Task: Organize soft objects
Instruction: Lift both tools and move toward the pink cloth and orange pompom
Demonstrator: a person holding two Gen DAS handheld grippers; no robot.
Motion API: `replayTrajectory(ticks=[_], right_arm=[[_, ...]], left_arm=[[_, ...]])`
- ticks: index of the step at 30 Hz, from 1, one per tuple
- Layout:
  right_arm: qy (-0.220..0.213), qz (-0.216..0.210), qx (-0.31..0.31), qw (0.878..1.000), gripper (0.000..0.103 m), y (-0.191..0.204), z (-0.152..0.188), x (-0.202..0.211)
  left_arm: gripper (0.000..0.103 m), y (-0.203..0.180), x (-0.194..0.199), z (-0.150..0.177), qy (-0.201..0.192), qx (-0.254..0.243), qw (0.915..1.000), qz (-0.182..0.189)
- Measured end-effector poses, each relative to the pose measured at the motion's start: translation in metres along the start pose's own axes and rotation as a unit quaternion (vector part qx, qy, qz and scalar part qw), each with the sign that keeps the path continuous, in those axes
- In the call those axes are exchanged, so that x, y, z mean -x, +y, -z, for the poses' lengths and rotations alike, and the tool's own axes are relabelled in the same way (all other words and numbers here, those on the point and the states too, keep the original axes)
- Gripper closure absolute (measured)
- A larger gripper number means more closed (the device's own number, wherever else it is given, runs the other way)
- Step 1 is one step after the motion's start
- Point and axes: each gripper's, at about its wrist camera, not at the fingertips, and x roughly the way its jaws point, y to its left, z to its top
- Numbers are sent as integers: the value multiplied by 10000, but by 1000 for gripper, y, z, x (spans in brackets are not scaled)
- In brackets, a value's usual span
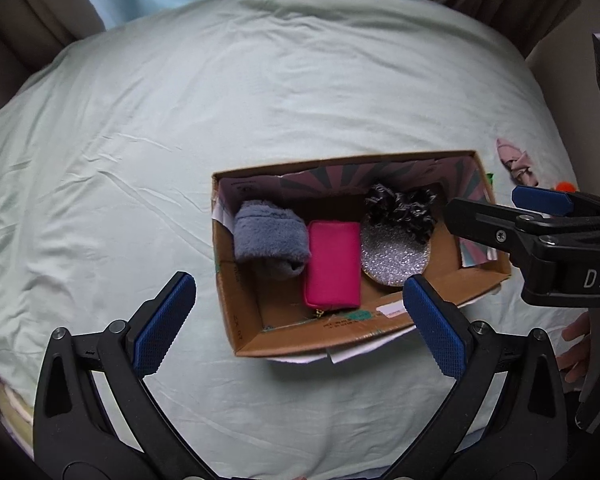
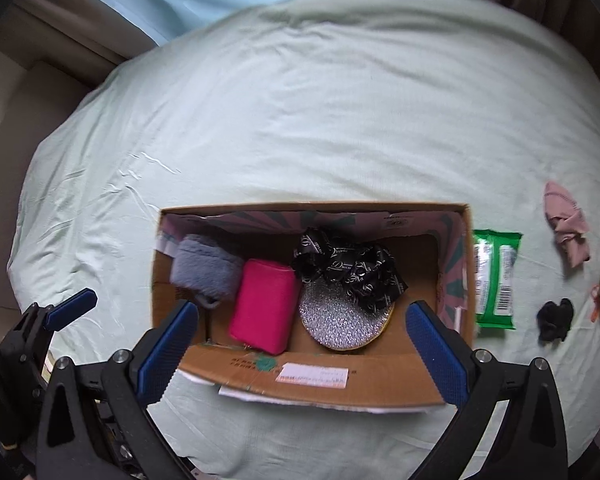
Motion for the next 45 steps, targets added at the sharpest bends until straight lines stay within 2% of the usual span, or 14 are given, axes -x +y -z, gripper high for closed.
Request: replayTrajectory(ticks=[11,18,26,29,35,40,45], right_arm=[[-1024,160,223,9944,0,23,40,120],[-1785,380,211,9830,0,28,81,203],[-2447,607,37,9677,0,10,128,269],[-2654,764,-27,9611,0,-1,144,289],[-2980,753,-263,9512,0,-33,164,318],[-3141,998,-472,9429,0,-65,172,332],[-3151,1092,-659,9404,0,-105,175,338]], left_arm=[[0,-8,110,26,-846,254,9961,-14],[0,-24,178,46,-1445,292,9890,-108],[0,-49,240,75,-2036,356,9781,-262],[0,-61,252,82,-2150,431,9754,-237],[0,-92,258,82,-2214,373,9744,-133],[0,-123,260,75,-2309,295,9725,-94],[0,-162,248,62,-2236,181,9745,-20]])
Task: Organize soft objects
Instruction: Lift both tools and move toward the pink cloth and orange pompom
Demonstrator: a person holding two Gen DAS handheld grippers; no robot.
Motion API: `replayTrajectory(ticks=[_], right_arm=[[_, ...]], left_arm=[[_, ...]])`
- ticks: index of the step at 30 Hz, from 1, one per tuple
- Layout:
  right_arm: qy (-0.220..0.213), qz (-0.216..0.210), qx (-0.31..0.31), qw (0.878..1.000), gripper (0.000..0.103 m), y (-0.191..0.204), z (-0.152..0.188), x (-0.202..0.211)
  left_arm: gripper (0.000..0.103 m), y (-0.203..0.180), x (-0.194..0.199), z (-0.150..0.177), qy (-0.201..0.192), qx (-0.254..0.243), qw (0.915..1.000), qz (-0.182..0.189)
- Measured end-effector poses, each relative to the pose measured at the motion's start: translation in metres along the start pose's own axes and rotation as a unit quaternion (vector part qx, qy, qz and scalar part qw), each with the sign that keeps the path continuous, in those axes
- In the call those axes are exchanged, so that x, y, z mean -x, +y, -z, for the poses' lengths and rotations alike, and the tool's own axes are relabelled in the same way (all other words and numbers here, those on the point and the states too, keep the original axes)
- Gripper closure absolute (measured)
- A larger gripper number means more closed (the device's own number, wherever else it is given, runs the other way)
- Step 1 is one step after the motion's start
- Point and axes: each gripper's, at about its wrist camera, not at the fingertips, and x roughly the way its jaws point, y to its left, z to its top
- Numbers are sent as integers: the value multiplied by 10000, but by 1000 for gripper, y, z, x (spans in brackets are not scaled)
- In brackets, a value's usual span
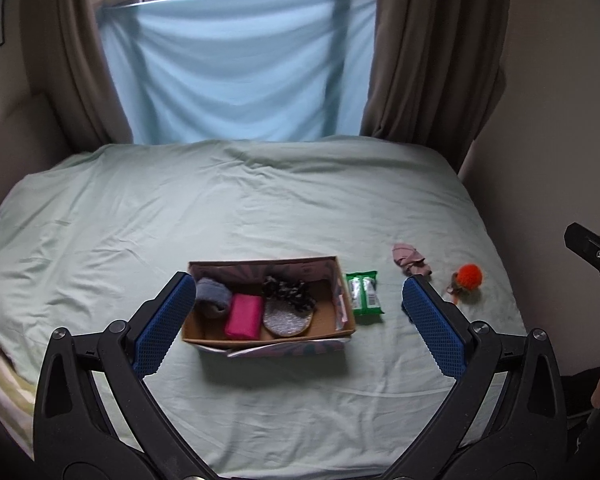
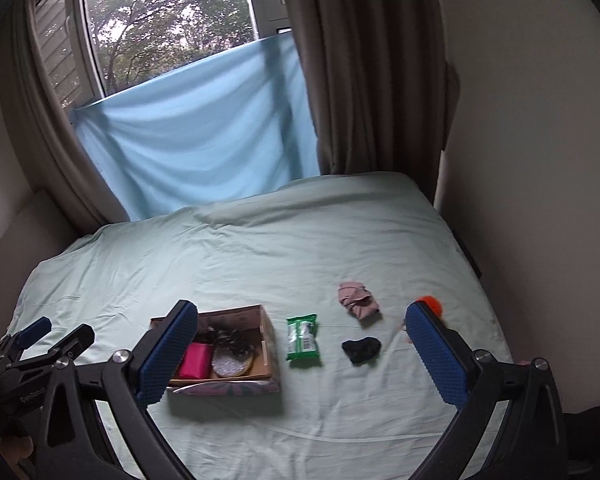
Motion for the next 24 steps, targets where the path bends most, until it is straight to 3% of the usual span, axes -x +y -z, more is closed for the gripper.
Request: replayTrajectory(ticks=[10,24], right_arm=[[282,267,-312,9988,0,-88,-12,-38],[947,497,-420,9934,0,-195,-8,-159]], left_arm=[[0,-90,-57,-5,360,-262,9988,199],[0,-207,-216,38,1208,-534,9904,405]])
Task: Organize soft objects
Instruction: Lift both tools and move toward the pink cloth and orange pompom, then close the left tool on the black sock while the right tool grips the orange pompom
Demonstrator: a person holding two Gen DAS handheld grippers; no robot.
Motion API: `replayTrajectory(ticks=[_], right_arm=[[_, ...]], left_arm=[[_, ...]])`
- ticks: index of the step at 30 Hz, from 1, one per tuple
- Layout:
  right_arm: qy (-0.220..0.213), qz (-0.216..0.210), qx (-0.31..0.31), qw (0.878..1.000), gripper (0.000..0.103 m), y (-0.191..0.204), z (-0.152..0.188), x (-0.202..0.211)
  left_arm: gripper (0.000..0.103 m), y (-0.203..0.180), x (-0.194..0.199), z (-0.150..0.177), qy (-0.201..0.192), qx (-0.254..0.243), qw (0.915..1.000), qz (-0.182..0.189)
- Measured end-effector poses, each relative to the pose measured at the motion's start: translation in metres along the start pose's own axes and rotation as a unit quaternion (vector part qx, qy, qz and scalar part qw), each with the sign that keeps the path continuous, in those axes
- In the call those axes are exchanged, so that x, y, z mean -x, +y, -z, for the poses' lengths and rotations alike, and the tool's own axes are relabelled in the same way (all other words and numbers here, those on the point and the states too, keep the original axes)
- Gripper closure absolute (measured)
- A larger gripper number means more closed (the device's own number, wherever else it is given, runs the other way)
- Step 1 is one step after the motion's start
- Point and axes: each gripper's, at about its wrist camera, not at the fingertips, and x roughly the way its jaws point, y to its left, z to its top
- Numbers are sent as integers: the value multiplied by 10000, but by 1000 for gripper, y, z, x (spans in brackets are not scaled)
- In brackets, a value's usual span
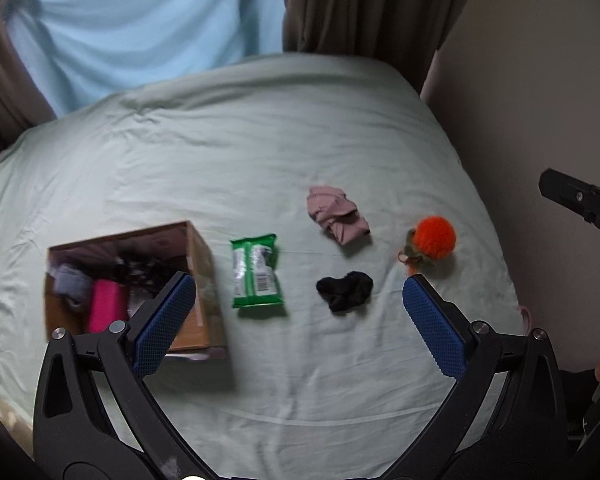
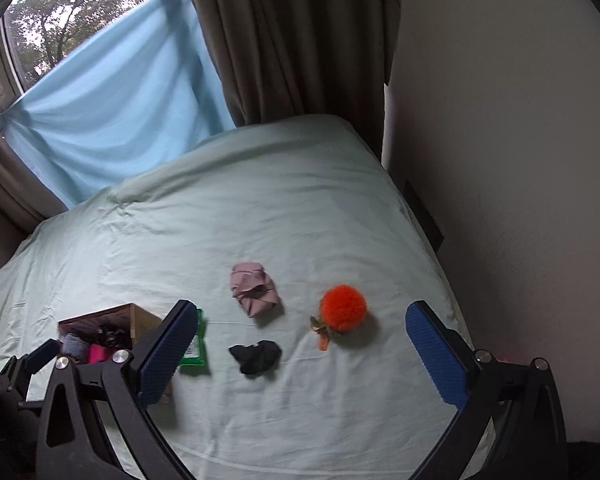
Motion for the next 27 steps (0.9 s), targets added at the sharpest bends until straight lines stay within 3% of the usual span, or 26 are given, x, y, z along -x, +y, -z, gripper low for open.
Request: replayTrajectory(ticks=[14,22,27], right_arm=[[715,76,-34,9974,0,-60,23,-164],[768,-23,38,9970,0,-71,43,-231],[713,-57,110,9974,1,-70,52,-263]], left_arm=[[0,-65,-187,45,823,-549,9950,133],[3,-83,-249,63,802,-876,9929,32],[17,-83,-270,72,713,-901,9934,-22]])
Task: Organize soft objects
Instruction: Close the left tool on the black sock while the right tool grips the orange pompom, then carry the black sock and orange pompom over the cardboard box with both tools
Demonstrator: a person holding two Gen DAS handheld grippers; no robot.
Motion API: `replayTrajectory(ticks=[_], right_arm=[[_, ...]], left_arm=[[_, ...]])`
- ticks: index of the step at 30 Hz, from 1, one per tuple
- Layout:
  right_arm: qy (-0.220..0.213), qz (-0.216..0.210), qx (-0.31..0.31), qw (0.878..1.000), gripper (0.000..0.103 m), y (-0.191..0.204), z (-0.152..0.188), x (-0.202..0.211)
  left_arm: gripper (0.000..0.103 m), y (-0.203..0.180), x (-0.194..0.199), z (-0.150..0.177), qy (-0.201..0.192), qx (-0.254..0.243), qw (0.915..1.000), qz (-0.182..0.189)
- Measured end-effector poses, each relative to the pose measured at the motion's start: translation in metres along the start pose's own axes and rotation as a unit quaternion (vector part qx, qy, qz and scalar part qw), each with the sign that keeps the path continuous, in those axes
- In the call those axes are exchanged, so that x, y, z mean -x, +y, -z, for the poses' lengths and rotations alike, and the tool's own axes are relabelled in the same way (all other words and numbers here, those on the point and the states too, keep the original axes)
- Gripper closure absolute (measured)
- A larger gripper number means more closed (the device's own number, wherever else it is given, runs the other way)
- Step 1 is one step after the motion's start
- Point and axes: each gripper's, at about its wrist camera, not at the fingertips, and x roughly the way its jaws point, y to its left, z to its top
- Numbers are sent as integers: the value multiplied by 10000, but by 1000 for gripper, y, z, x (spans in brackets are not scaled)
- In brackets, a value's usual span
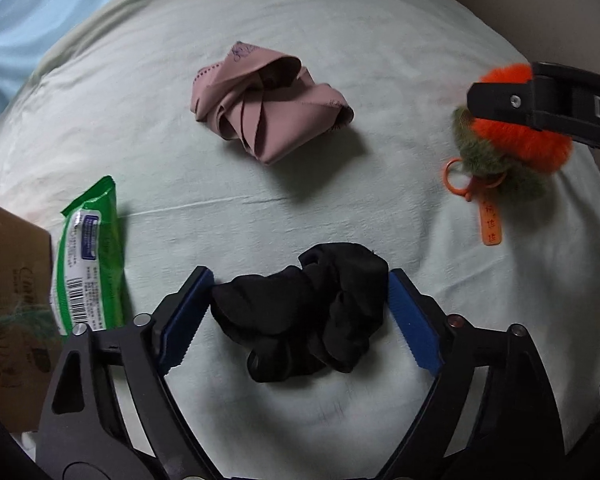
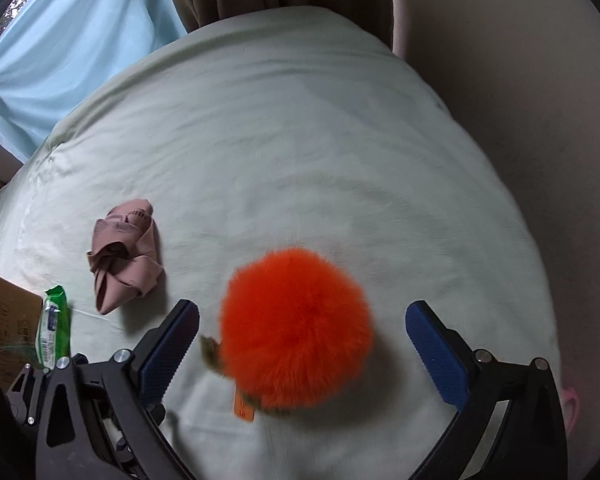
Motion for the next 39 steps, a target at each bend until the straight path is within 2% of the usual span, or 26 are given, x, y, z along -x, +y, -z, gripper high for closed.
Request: replayTrajectory(ticks=[2,4,7,9,12,15,20,28,34,39], right_arm=[[-18,-33,30,10000,10,2,1,-6],[-35,-35,84,10000,25,4,2,-10],[-98,-22,119,9999,40,4,4,-11],[-116,-17,118,9999,48,5,6,-12],[-117,-4,105,9999,58,5,9,-12],[-94,11,133,9999,65,6,14,-12],[-125,-14,133,9998,67,7,15,-9],[-244,-51,140,9996,67,8,10,4],[-350,-73,130,9993,67,14,5,37],[-492,-97,116,9987,67,28,-11,79]], left_arm=[[18,0,0,2,-104,17,9999,29],[20,1,-1,3,-136,5,9999,55],[33,0,3,4,-152,-71,9997,148],[47,-4,4,3,-154,-170,9995,197],[61,-11,6,1,-151,-313,9991,240],[70,-16,7,0,-129,-370,9989,274],[80,-18,11,-2,-85,-358,9991,185],[81,-11,37,-3,-227,-268,9993,136],[81,1,76,-15,-377,-97,9991,184],[81,13,128,-25,-589,124,9979,240]])
